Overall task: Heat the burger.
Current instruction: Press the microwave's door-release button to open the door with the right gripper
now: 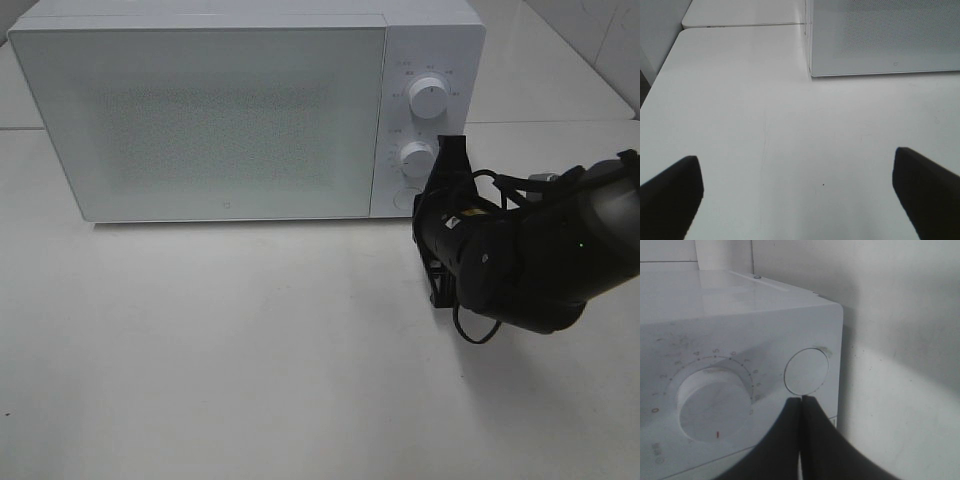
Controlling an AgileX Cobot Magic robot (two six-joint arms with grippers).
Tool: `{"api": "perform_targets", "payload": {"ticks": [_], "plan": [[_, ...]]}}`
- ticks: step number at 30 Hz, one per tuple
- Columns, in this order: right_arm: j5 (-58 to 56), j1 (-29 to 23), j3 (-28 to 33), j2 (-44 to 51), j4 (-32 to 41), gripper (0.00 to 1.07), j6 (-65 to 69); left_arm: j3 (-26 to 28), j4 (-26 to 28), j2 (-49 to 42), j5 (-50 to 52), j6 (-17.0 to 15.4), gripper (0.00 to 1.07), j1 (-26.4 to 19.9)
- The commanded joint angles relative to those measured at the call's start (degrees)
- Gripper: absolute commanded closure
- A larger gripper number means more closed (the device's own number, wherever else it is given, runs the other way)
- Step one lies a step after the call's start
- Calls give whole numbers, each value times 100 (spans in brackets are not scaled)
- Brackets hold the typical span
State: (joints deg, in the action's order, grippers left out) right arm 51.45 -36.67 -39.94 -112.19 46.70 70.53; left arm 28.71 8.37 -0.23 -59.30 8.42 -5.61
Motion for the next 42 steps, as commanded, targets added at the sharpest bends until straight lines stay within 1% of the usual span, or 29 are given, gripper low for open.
{"api": "perform_targets", "payload": {"ticks": [1,6,9,10,19,31,42], "plan": [[-97,69,-166,-97,-155,107,92,-11,0,-138,11,11,9,-11],[-103,126,-493,-338,-229,107,189,-11,0,-138,11,11,9,-11],[-97,132,-567,-407,-235,107,189,-11,0,-138,11,11,9,-11],[-149,218,-619,-464,-309,107,189,-11,0,-138,11,11,9,-11],[-229,401,-705,-556,-424,107,275,-11,0,-138,11,11,9,-11],[-264,401,-854,-739,-447,107,321,-11,0,-138,11,11,9,-11],[-332,527,-991,-796,-550,107,315,-11,0,-138,11,11,9,-11]]}}
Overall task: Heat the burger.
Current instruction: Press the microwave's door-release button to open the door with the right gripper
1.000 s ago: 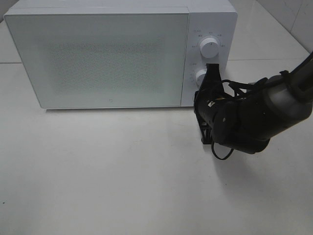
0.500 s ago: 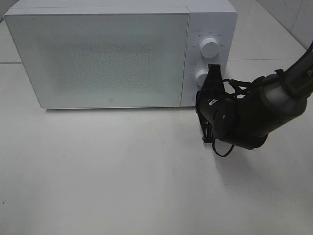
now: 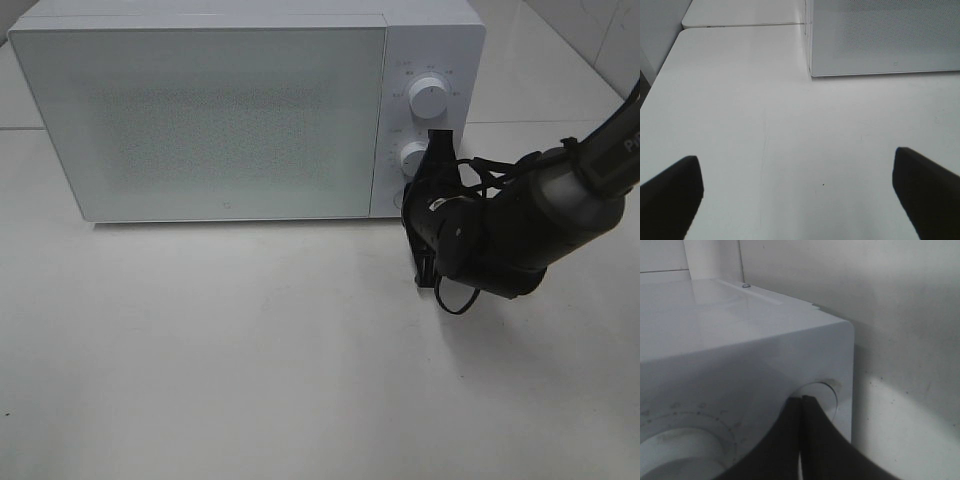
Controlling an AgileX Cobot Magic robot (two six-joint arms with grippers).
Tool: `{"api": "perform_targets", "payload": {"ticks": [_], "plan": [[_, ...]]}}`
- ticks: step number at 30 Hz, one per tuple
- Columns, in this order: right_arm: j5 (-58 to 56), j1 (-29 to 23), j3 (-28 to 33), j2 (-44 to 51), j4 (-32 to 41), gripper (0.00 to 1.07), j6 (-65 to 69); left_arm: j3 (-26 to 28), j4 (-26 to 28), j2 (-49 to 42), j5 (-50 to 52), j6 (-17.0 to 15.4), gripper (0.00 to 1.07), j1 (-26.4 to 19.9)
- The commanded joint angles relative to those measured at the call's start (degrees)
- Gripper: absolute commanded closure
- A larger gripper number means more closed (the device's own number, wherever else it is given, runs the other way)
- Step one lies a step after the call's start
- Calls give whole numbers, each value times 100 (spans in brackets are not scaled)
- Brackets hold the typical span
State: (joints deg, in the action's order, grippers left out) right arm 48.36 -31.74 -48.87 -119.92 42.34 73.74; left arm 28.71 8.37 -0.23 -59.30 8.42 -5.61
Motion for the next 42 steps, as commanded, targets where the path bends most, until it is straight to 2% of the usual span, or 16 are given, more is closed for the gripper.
{"api": "perform_targets", "payload": {"ticks": [1,16,22,31,42], "plan": [[-34,34,-126,-46,-126,107,-6,-11,0,-138,11,11,9,-11],[435,34,-355,-223,-11,107,-52,-11,0,-138,11,11,9,-11],[819,195,-539,-332,-11,107,-69,-11,0,-138,11,11,9,-11],[877,372,-888,-430,-138,107,-69,-11,0,-138,11,11,9,-11],[802,361,-877,-413,-138,107,-115,-11,0,-138,11,11,9,-11]]}}
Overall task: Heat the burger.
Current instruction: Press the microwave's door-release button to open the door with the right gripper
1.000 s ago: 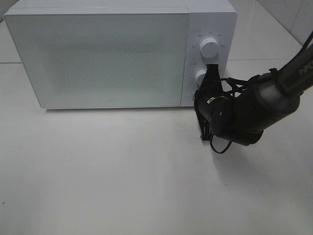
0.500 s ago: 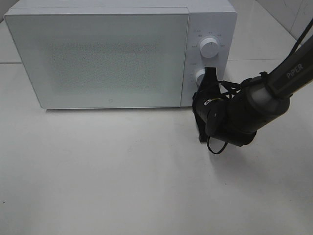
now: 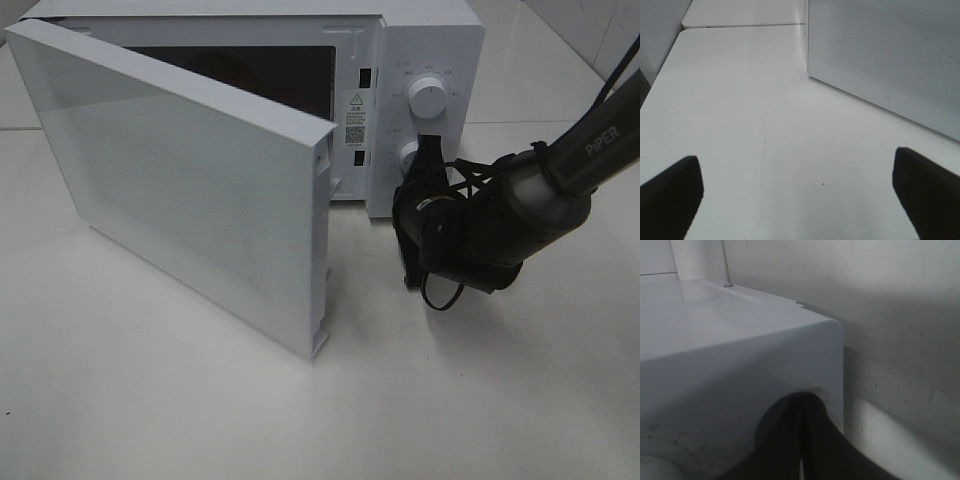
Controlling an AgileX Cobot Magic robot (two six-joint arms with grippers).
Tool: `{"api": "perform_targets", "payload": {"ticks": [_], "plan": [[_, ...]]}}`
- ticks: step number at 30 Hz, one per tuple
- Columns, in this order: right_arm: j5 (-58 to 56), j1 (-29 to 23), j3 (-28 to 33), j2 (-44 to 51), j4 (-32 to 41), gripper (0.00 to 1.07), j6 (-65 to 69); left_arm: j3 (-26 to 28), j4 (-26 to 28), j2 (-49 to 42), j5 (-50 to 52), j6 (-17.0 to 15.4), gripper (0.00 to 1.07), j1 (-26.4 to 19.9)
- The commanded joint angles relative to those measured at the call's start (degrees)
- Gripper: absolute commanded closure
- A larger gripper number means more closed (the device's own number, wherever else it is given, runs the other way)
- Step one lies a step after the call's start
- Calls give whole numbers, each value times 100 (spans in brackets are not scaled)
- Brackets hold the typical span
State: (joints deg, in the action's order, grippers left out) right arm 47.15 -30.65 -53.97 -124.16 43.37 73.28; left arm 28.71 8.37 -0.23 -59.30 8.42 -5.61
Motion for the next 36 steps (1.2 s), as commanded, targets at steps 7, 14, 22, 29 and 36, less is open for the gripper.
{"api": "perform_targets", "payload": {"ticks": [7,14,22,29,36], "plan": [[785,178,-178,132,-183,107,-74,-11,0,-138,11,11,9,-11],[756,-92,132,223,-74,107,-80,-11,0,-138,11,11,9,-11],[481,-292,464,332,97,107,-92,-11,0,-138,11,11,9,-11],[292,-435,728,527,206,107,-212,-11,0,-138,11,11,9,-11],[103,-493,1209,1106,269,107,-710,-11,0,-138,11,11,9,-11]]}}
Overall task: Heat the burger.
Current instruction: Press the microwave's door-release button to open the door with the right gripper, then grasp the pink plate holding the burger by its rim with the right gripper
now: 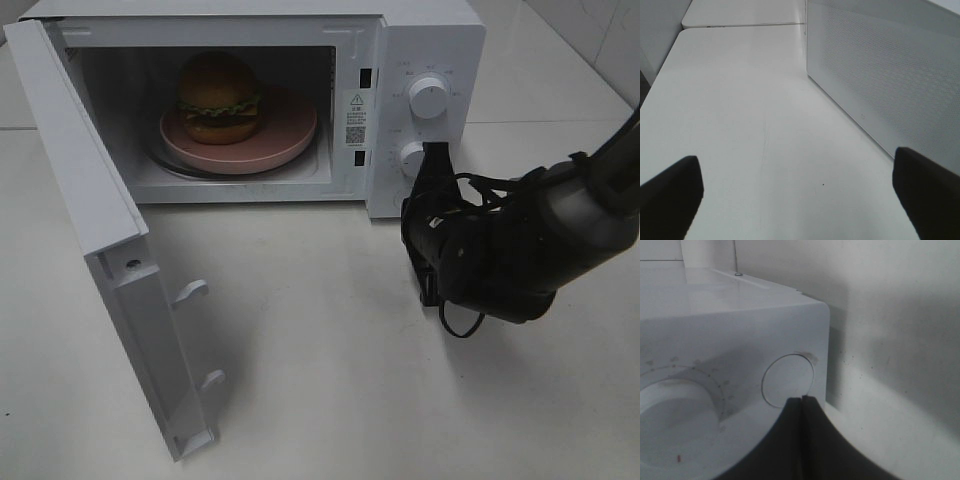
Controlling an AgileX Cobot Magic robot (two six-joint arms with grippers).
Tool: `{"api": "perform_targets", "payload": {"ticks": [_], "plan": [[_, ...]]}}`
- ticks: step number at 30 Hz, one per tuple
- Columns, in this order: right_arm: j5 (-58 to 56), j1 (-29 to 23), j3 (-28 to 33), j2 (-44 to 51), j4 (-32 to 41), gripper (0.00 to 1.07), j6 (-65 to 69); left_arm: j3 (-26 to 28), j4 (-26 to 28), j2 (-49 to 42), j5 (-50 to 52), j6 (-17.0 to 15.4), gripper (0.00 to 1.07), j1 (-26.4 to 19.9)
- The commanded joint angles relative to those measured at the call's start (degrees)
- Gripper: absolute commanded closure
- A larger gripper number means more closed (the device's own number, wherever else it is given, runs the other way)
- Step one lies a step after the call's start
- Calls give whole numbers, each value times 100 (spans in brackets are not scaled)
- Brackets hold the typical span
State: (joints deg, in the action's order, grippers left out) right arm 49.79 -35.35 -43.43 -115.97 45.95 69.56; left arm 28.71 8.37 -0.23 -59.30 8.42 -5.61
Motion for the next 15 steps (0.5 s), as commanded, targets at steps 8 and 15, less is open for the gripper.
{"api": "perform_targets", "payload": {"ticks": [8,15], "plan": [[-997,-17,630,1272,-86,107,-1730,-11,0,-138,11,11,9,-11],[-2091,0,688,2051,-46,107,-4309,-11,0,-138,11,11,9,-11]]}}
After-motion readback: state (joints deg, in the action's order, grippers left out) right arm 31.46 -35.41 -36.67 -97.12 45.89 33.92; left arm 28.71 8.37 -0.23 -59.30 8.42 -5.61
